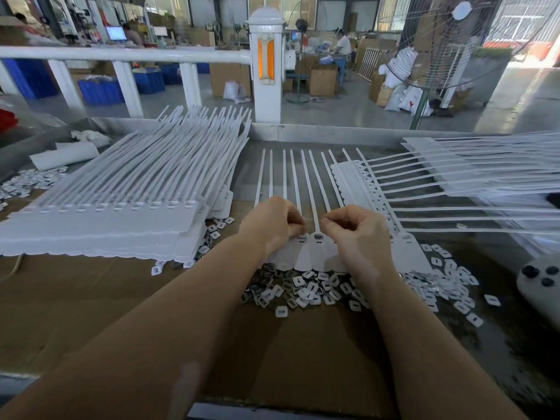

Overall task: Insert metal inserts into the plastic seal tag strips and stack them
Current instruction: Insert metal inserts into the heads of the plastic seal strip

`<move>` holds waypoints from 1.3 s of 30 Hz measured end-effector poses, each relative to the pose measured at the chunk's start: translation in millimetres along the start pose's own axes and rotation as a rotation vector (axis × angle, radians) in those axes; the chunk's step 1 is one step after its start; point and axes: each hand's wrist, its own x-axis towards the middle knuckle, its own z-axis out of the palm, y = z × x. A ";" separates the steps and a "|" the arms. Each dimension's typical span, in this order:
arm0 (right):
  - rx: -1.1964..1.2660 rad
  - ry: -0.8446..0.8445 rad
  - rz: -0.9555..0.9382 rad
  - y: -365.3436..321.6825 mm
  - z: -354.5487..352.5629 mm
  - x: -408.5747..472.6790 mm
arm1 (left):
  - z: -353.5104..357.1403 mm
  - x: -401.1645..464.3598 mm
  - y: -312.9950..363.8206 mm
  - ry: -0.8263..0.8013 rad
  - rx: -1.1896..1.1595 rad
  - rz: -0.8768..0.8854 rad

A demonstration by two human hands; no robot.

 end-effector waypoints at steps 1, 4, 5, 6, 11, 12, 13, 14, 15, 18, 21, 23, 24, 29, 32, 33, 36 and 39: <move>0.006 -0.001 0.004 0.2 -0.2 -0.1 | 0.5 0.1 0.0 0.004 0.009 -0.002; 0.010 0.004 0.012 0.4 -0.1 0.2 | 2.9 -1.1 -0.2 0.016 0.023 -0.004; 0.010 0.006 0.013 0.3 0.0 0.1 | 3.4 -1.5 -0.8 0.019 0.018 0.001; 0.012 0.007 0.013 0.1 0.0 0.1 | 3.4 -2.2 -1.3 0.021 0.009 0.008; 0.015 0.002 0.010 -0.2 -0.1 -0.2 | -2.0 -6.7 -4.9 0.017 -0.055 0.050; 0.017 0.001 0.011 -0.3 -0.2 -0.3 | -2.7 -7.9 -5.4 0.013 -0.051 0.064; 0.016 0.000 0.011 -0.5 -0.3 -0.3 | -3.2 -8.9 -5.8 0.005 -0.041 0.077; 0.012 -0.001 0.010 -0.5 -0.4 -0.3 | -3.2 -9.7 -6.1 -0.002 -0.033 0.088; 0.009 -0.001 0.008 -0.7 -0.7 -0.5 | -3.0 -10.4 -6.4 -0.005 -0.027 0.096; 0.015 -0.003 0.010 -0.9 -1.2 -0.7 | -2.1 -11.9 -6.9 0.013 -0.005 0.114; 0.018 -0.007 0.016 -1.4 -0.9 -0.8 | -0.8 -13.9 -7.4 0.046 0.000 0.121; 0.023 -0.006 0.016 -1.7 -0.8 -0.8 | -0.4 -14.7 -7.5 0.064 -0.020 0.109; 0.024 -0.005 0.016 -1.8 -1.0 -0.9 | -0.2 -14.6 -7.7 0.068 -0.026 0.102; 0.023 -0.005 0.011 -0.3 -1.3 -0.7 | 0.7 -14.0 -7.1 0.091 -0.127 0.070; -0.004 -0.031 -0.023 0.2 0.0 0.0 | -2.0 -15.8 -6.3 0.114 -0.283 0.031; -0.014 -0.047 -0.038 0.2 0.6 0.1 | -3.2 -16.8 -6.0 0.109 -0.340 0.016; -0.032 -0.086 -0.059 0.5 1.6 -0.2 | -5.0 -19.6 -4.6 0.096 -0.463 -0.005; -0.014 -0.103 -0.066 0.1 1.0 -0.9 | -5.6 -21.2 -2.4 0.105 -0.515 -0.013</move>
